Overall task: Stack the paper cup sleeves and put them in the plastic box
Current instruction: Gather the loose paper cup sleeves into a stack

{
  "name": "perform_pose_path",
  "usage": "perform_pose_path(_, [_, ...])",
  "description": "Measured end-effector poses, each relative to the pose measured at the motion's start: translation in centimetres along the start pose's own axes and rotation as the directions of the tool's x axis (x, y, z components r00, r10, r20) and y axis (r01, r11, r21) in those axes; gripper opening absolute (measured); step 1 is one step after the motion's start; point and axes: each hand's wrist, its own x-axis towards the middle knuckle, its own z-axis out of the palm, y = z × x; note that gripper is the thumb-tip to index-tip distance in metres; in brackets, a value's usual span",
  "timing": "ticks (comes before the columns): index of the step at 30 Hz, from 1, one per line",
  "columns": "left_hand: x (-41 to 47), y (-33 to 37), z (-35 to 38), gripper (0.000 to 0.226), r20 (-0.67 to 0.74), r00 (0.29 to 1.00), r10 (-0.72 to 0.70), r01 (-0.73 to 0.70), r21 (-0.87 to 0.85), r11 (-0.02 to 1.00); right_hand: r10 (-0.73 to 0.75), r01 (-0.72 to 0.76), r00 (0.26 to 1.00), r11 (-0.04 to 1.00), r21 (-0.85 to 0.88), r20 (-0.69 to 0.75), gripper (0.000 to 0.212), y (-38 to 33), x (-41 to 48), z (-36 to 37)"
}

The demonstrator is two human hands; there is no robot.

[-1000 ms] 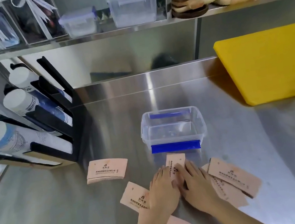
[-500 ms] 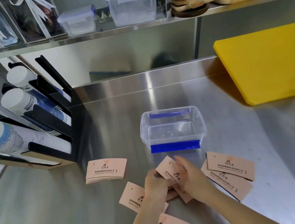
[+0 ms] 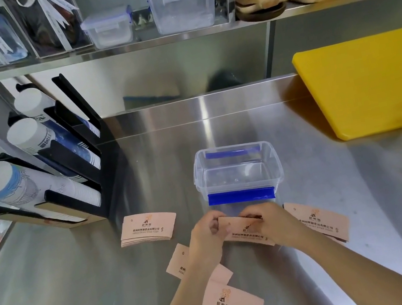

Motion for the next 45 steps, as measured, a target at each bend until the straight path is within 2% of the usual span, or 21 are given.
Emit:
perform_pose_path(4, [-0.1,-0.2,0.4,0.031,0.019,0.999,0.035,-0.036,0.064,0.997,0.012,-0.011,0.999,0.999,0.031,-0.034,0.023,0.3,-0.8,-0.7])
perform_pose_path(6, [-0.1,-0.2,0.8,0.032,0.008,0.999,0.052,-0.052,0.067,0.996,0.043,-0.02,0.987,0.989,0.148,-0.153,0.027,1.0,-1.2,-1.1])
perform_pose_path(8, [0.0,-0.3,1.2,0.034,-0.009,0.998,0.057,-0.056,0.053,0.997,0.087,-0.001,0.935,0.97,0.243,-0.344,0.019,2.0,-1.8,-1.6])
perform_pose_path(10, [0.1,-0.5,1.5,0.036,-0.032,0.998,0.057,-0.056,0.032,0.998,0.149,-0.04,0.862,0.973,0.229,-0.485,0.015,3.8,-2.0,-2.2])
perform_pose_path(11, [0.1,-0.6,1.6,0.037,-0.043,0.998,0.053,-0.052,0.021,0.998,0.172,-0.086,0.843,0.978,0.188,-0.51,0.017,4.7,-2.1,-2.6])
perform_pose_path(12, [0.2,-0.8,1.6,0.039,-0.053,0.998,0.045,-0.045,0.011,0.999,0.195,-0.151,0.842,0.98,0.128,-0.502,0.022,5.6,-2.1,-3.0])
perform_pose_path(15, [0.3,-1.5,1.6,0.046,-0.063,0.998,0.018,-0.018,-0.01,1.0,0.315,-0.36,0.884,0.93,-0.072,-0.346,0.049,7.8,-2.5,-3.6])
perform_pose_path(18, [0.6,-2.6,1.7,0.053,-0.052,0.999,0.008,-0.011,-0.049,0.999,0.37,-0.433,0.886,0.876,-0.213,-0.28,0.052,9.3,-3.0,-3.3])
perform_pose_path(22, [1.0,-3.1,1.7,0.054,-0.06,0.998,-0.005,0.0,-0.083,0.997,0.407,-0.469,0.851,0.873,-0.133,-0.331,0.047,10.0,-3.2,-3.2])
perform_pose_path(26, [1.0,-3.3,1.5,0.055,-0.062,0.998,-0.014,0.008,-0.094,0.996,0.416,-0.464,0.854,0.881,-0.097,-0.312,0.061,10.2,-2.9,-3.5])
perform_pose_path(28, [0.9,-3.3,1.3,0.051,-0.064,0.998,-0.026,0.02,-0.106,0.994,0.42,-0.471,0.86,0.871,-0.136,-0.289,0.071,10.2,-2.8,-3.8])
perform_pose_path(30, [0.7,-3.1,1.2,0.045,-0.066,0.997,-0.034,0.025,-0.121,0.992,0.418,-0.478,0.861,0.858,-0.185,-0.289,0.068,10.0,-2.9,-3.9])
perform_pose_path(32, [0.6,-2.9,1.1,0.04,-0.06,0.998,-0.034,0.027,-0.122,0.992,0.375,-0.444,0.869,0.88,-0.172,-0.323,0.05,10.0,-2.9,-3.8])
perform_pose_path(34, [0.6,-2.8,1.0,0.039,-0.069,0.997,-0.039,0.03,-0.132,0.991,0.298,-0.337,0.874,0.941,-0.037,-0.384,0.024,9.8,-2.9,-4.0])
perform_pose_path(35, [0.7,-2.9,0.9,0.04,-0.075,0.996,-0.041,0.03,-0.141,0.99,0.259,-0.271,0.874,0.962,0.028,-0.411,0.018,9.5,-3.0,-4.3])
perform_pose_path(38, [0.8,-3.0,0.8,0.044,-0.088,0.996,-0.034,0.022,-0.136,0.991,0.13,-0.089,0.877,0.99,0.109,-0.463,0.018,7.5,-3.5,-5.6])
perform_pose_path(41, [0.9,-3.0,0.8,0.051,-0.094,0.996,-0.006,-0.003,-0.1,0.995,0.026,0.016,0.938,0.993,0.119,-0.346,0.018,5.2,-3.7,-6.2])
perform_pose_path(45, [1.1,-3.2,0.7,0.058,-0.058,0.998,0.033,-0.035,-0.03,0.999,-0.023,0.027,0.976,1.0,0.015,-0.218,0.008,3.5,-2.5,-3.9])
